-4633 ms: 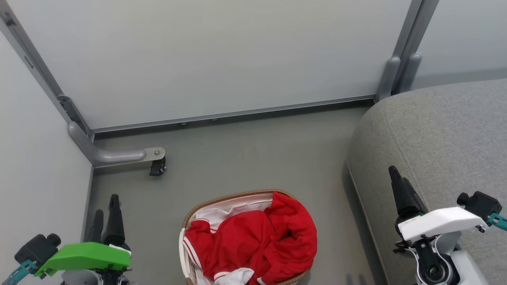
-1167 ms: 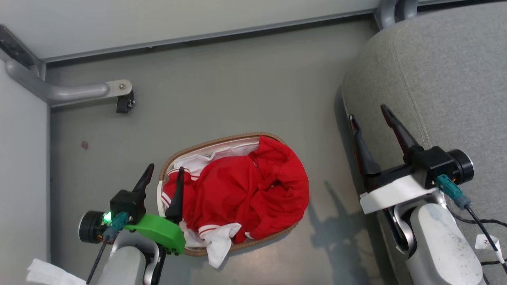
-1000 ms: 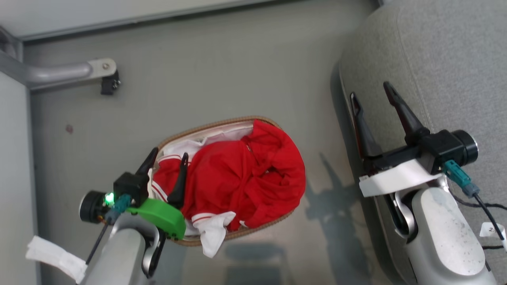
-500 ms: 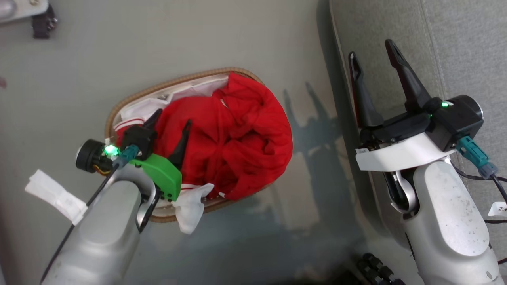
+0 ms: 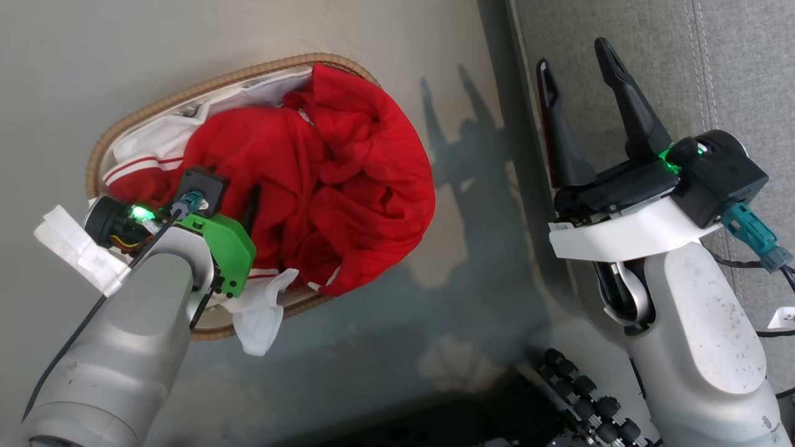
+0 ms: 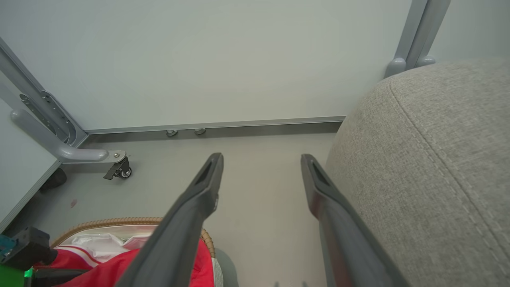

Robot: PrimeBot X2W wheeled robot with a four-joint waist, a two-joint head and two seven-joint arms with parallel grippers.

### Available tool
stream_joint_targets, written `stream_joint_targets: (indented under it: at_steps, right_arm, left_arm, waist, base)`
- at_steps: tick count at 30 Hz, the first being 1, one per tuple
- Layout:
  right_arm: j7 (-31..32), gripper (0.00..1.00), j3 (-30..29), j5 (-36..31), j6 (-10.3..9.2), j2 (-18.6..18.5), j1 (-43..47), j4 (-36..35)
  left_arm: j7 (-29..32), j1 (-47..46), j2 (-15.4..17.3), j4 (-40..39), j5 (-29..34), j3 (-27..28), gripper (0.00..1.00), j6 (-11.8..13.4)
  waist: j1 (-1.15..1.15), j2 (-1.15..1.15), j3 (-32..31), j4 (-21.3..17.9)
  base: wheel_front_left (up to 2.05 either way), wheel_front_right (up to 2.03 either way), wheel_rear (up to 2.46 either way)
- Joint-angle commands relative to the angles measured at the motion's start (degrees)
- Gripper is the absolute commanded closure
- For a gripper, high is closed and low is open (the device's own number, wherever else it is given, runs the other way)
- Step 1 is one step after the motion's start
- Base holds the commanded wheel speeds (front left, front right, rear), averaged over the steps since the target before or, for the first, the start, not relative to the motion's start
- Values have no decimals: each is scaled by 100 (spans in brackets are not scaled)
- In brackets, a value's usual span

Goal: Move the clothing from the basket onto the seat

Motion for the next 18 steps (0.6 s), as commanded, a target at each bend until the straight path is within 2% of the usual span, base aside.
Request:
stream_joint_targets:
  at_steps: [1,5,6,7,12,18]
  right_arm:
    - [-25,0,13,63,-4,-16,-34,-29]
    - [-25,0,30,136,-4,-16,-66,-30]
    - [-25,0,24,144,-4,-17,-75,-19]
    - [-25,0,18,148,-4,-16,-81,1]
    - [-25,0,-25,164,-4,-19,-72,83]
    - [-25,0,-9,99,-4,-16,128,320]
  left_arm:
    - [46,-148,42,84,-79,-75,0,-16]
    - [181,-212,47,225,-250,-405,0,-16]
    - [242,-190,22,239,-305,-472,20,-17]
    - [235,-182,10,252,-378,-537,100,-17]
    - [-16,-210,-84,523,-567,-419,100,-16]
    - [-236,151,-244,550,-712,-315,100,-17]
  waist:
    - [0,0,144,-131]
    - [0,0,172,-183]
    - [0,0,160,-188]
    - [0,0,134,-189]
    - [0,0,-120,-175]
    - [0,0,-748,-103]
  base:
    - [0,0,0]
    - [0,0,0]
    - [0,0,0]
    - [0,0,0]
    - [0,0,0]
    - [0,0,0]
